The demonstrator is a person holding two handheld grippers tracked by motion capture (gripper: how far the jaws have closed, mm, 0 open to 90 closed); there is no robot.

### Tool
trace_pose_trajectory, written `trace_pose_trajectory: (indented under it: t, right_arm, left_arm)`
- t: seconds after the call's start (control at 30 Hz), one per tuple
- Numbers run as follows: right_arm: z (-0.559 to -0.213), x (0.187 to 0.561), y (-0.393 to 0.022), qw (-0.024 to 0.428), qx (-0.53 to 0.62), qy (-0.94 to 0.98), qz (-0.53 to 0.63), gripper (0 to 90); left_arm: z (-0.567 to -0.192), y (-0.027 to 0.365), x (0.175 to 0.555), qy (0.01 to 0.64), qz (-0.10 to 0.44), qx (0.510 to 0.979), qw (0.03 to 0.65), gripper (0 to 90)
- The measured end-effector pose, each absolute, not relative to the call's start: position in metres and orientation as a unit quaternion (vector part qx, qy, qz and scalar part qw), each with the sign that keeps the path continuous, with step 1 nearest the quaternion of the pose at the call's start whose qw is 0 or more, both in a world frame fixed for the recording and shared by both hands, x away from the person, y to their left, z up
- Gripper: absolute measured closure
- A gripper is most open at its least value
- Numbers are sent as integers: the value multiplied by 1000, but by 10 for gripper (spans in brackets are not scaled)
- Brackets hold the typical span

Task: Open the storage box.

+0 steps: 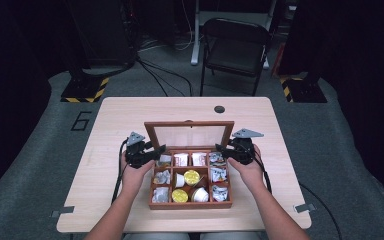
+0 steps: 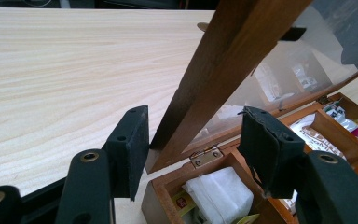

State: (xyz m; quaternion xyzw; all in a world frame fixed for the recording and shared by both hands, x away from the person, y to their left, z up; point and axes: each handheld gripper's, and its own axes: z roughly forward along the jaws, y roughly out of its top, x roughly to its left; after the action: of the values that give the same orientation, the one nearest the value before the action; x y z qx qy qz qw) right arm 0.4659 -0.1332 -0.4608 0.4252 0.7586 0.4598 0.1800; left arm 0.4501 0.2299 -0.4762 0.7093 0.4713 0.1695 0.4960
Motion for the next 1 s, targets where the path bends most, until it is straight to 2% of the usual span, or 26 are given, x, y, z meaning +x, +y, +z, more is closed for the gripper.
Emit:
trace_pose_trajectory:
  t: [1.0]
  right_arm:
    - [-467, 471, -131, 175, 430, 761, 453, 473]
  left_arm:
    - [-486, 224, 457, 474, 173, 710, 492, 415]
